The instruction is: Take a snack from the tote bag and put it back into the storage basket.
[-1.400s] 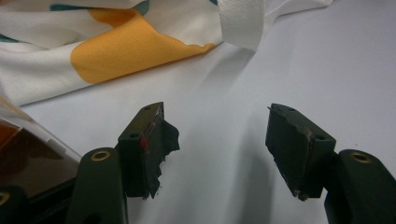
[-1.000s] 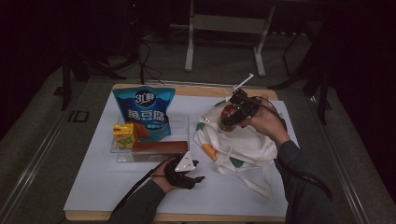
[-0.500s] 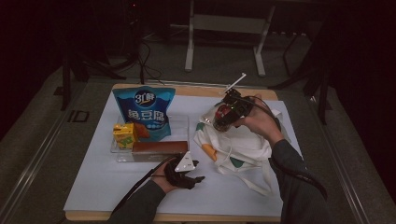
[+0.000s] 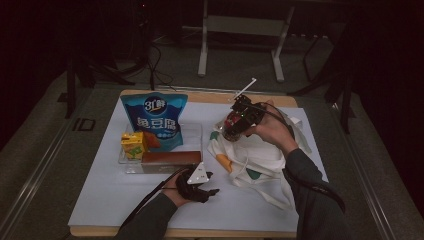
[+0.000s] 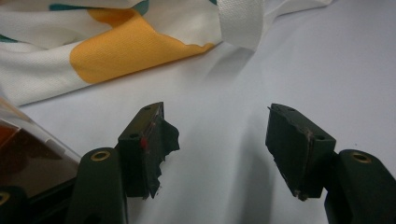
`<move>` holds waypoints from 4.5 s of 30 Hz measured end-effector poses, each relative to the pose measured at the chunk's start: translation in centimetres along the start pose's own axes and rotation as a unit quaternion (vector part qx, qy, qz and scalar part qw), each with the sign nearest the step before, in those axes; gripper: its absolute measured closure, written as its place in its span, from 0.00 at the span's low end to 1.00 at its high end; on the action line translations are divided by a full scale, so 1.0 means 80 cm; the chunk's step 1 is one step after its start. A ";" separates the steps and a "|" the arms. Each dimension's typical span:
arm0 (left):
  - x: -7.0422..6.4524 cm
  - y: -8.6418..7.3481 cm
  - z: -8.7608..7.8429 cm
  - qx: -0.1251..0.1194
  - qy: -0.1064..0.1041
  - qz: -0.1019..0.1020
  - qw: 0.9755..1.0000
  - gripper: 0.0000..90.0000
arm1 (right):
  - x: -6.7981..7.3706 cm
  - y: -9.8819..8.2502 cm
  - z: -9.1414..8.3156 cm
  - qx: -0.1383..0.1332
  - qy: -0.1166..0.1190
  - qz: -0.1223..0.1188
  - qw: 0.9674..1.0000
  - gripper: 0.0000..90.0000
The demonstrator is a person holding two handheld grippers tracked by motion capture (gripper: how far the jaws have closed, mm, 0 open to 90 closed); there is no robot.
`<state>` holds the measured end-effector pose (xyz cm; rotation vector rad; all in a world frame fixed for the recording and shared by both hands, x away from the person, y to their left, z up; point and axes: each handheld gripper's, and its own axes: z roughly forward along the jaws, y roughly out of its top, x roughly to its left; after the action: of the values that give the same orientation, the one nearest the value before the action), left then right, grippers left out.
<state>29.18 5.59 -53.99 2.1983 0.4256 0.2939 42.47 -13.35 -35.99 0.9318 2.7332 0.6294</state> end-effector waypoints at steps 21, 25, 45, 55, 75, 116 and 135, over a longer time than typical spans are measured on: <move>0.000 0.000 0.000 0.000 0.000 0.001 1.000 0.43 | 0.023 0.025 0.010 -0.003 0.014 -0.019 1.000 0.28; 0.000 0.000 0.000 -0.001 0.000 0.000 1.000 0.43 | 0.027 0.030 0.010 -0.006 0.015 -0.021 1.000 0.28; 0.000 0.000 0.000 0.000 -0.001 0.000 1.000 0.43 | 0.050 0.047 0.022 -0.006 0.029 -0.034 0.999 0.28; 0.000 0.000 0.001 0.001 -0.001 0.002 1.000 0.42 | 0.062 0.056 0.029 -0.005 0.034 -0.043 0.998 0.28; 0.000 0.000 0.000 0.002 -0.001 0.002 1.000 0.42 | 0.085 0.072 0.045 -0.002 0.048 -0.059 0.997 0.28; -0.001 0.000 0.001 0.003 -0.001 0.004 1.000 0.42 | 0.110 0.084 0.073 0.007 0.057 -0.074 0.996 0.28; -0.001 0.000 0.001 0.003 -0.002 0.005 1.000 0.42 | 0.107 0.079 0.089 0.013 0.047 -0.060 0.997 0.28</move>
<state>29.15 5.51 -54.00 2.2071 0.4139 0.2939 41.30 -1.20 -39.86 0.7556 2.8612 0.6324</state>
